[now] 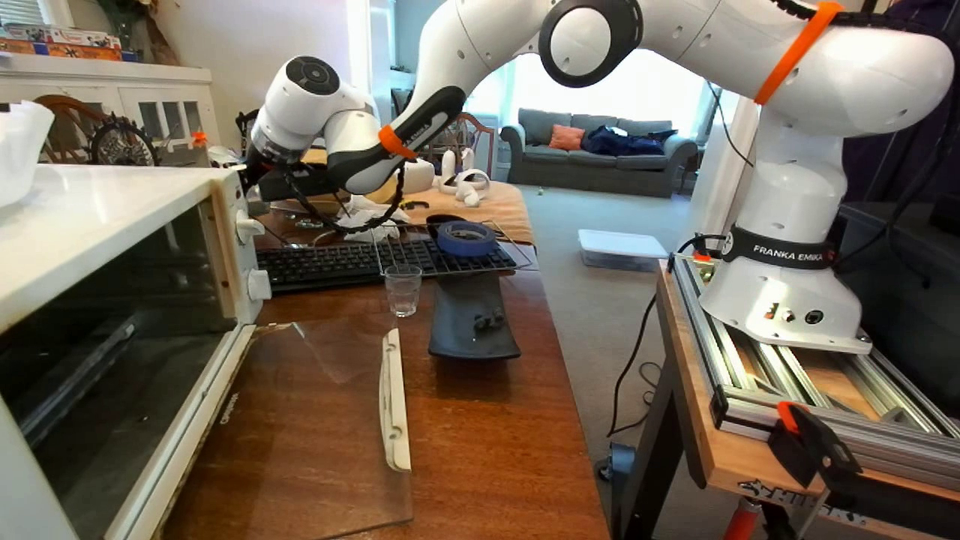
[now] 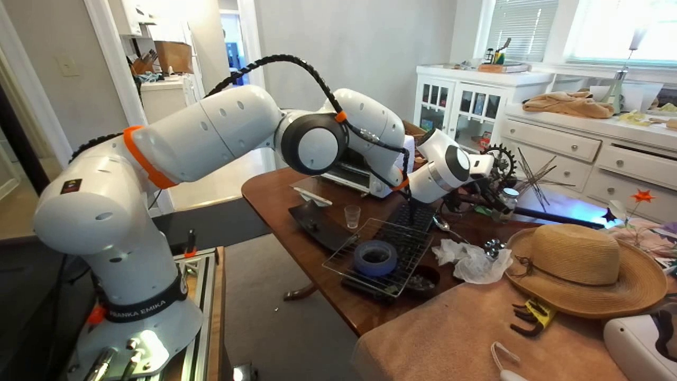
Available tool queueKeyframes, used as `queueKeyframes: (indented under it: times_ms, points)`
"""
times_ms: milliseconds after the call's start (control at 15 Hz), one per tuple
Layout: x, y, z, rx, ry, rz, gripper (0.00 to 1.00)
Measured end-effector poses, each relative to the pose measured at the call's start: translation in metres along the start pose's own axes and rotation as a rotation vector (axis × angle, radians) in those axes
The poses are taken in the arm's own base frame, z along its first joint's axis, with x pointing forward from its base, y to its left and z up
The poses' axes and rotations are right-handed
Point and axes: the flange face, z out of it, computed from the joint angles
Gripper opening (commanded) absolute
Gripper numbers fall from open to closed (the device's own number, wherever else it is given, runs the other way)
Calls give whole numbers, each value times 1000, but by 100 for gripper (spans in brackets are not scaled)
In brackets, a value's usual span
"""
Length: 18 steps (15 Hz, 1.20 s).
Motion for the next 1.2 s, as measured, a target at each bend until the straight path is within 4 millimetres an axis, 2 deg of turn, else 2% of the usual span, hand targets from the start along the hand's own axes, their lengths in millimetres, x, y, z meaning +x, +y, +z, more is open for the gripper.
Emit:
queueKeyframes:
  times_ms: [400, 800, 867, 933, 1133, 1200]
  points:
    - [-9, 1, 13, -45, -36, 37, 24]
    - [-9, 3, 19, -69, -50, 53, 24]
    - [-9, 3, 19, -70, -47, 55, 74]
    - [-9, 2, 20, -72, -46, 58, 76]
    - [-8, 1, 20, -74, -50, 65, 97]
    - [-7, 1, 19, -74, -49, 69, 100]
